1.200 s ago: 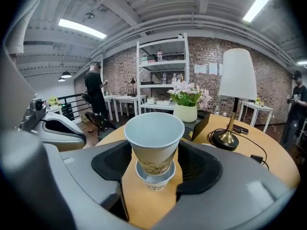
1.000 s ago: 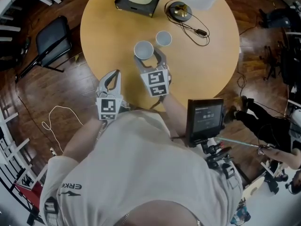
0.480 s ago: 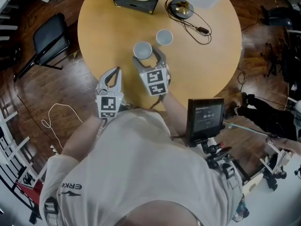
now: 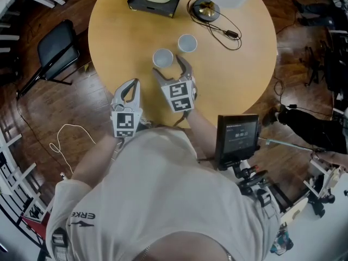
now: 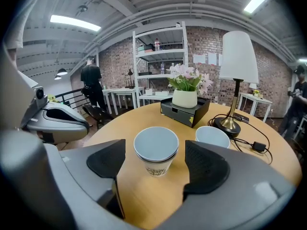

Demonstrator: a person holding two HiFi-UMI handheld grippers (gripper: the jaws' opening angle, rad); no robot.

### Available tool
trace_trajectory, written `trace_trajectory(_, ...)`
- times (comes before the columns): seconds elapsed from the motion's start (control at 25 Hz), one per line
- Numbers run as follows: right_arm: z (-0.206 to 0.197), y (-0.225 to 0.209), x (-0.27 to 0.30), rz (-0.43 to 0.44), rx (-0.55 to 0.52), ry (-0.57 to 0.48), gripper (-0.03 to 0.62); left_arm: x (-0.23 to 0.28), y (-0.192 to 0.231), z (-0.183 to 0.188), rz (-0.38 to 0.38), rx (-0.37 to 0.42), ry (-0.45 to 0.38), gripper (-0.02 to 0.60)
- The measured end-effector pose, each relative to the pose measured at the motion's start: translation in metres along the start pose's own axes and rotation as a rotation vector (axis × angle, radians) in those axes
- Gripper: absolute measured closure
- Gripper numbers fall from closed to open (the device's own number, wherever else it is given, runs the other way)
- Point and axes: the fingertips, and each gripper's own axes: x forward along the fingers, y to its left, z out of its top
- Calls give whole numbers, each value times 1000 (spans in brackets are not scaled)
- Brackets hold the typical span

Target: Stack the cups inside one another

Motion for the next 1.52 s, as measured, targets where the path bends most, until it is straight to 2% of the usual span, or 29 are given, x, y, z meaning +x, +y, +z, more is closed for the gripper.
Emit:
trace_trajectory(0.24, 12, -4, -13, -31, -2, -40, 194, 3, -2, 12, -12, 5, -48, 578)
trace_trajectory(0.52, 59, -7, -69, -117, -24, -182, 218, -5, -10, 64, -30, 35, -191, 578)
trace_trajectory(0.72, 89, -6, -111, -188, -38, -296, 278, -15, -18, 99, -52, 50, -285, 578)
trace_trajectory(0.84, 104, -4, -140, -235, -30, -381, 364, -25, -21, 115, -68, 49, -326, 579)
trace_trajectory(0.92, 113, -5, -158, -274, -29, -439, 447, -28, -22, 126, -81, 47, -358, 580)
trace_trajectory(1.12, 127, -5, -198, -368, -20, -539, 570, -45, -24, 153, -101, 53, -446, 580)
trace_trajectory(1.32, 123, -9, -224, -440, 5, -553, 580, -52, -24, 165, -114, 62, -479, 580)
trace_trajectory(1.52, 106, -10, -240, -483, 25, -526, 580, -50, -38, 157, -144, 54, -463, 580)
